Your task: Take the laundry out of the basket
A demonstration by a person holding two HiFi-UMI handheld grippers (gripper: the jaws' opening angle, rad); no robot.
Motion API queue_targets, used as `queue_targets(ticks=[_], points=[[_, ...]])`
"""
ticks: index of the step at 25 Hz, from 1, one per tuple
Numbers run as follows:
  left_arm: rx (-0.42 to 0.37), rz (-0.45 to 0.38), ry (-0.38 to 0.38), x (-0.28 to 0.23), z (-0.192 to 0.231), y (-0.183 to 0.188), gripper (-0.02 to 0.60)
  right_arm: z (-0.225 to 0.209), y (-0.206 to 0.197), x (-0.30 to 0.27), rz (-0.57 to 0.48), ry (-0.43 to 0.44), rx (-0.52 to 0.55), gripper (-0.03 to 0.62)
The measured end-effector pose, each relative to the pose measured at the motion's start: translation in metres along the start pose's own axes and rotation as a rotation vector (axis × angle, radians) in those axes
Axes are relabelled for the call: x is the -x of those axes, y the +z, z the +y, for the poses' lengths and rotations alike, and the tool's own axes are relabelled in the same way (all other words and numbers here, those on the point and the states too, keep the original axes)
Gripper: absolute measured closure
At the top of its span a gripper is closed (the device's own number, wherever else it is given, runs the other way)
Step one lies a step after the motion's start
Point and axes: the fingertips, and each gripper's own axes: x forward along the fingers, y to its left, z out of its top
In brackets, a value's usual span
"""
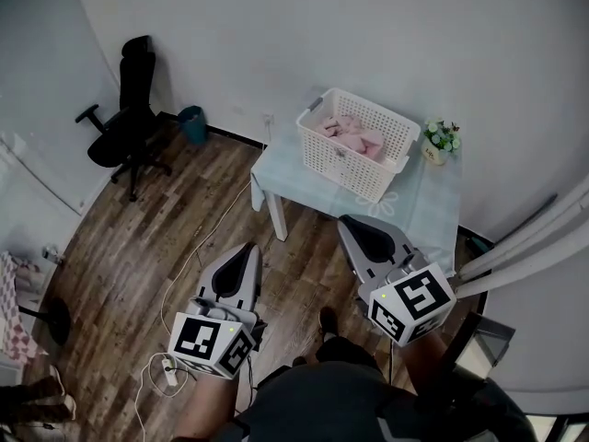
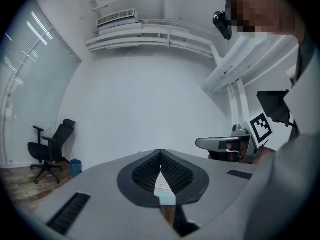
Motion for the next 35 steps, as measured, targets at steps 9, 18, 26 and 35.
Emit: queue_targets(ticks=[9, 18, 26, 35], points=[[-0.033, -0.018, 0.031, -0.080, 0.013, 0.022, 0.572, -0.069, 0.014, -0.049, -0.036, 0.043, -0.018, 0.577], [-0.062, -0.013, 0.060, -0.151, 0.006, 0.043, 0.572, -0.141, 0.032, -0.070, -0.072, 0.072, -0.034, 0.577], [-0.079, 0.032, 0.042, -0.191, 0.007, 0.036, 0.572, -0.180, 0.027, -0.089, -0.084, 0.057, -0.068, 0.577], [-0.063, 0.020, -0.037, -0.221, 0.063, 0.042, 0.572, -0.185, 0.024, -0.145, -0.051, -0.033, -0.051, 0.577]])
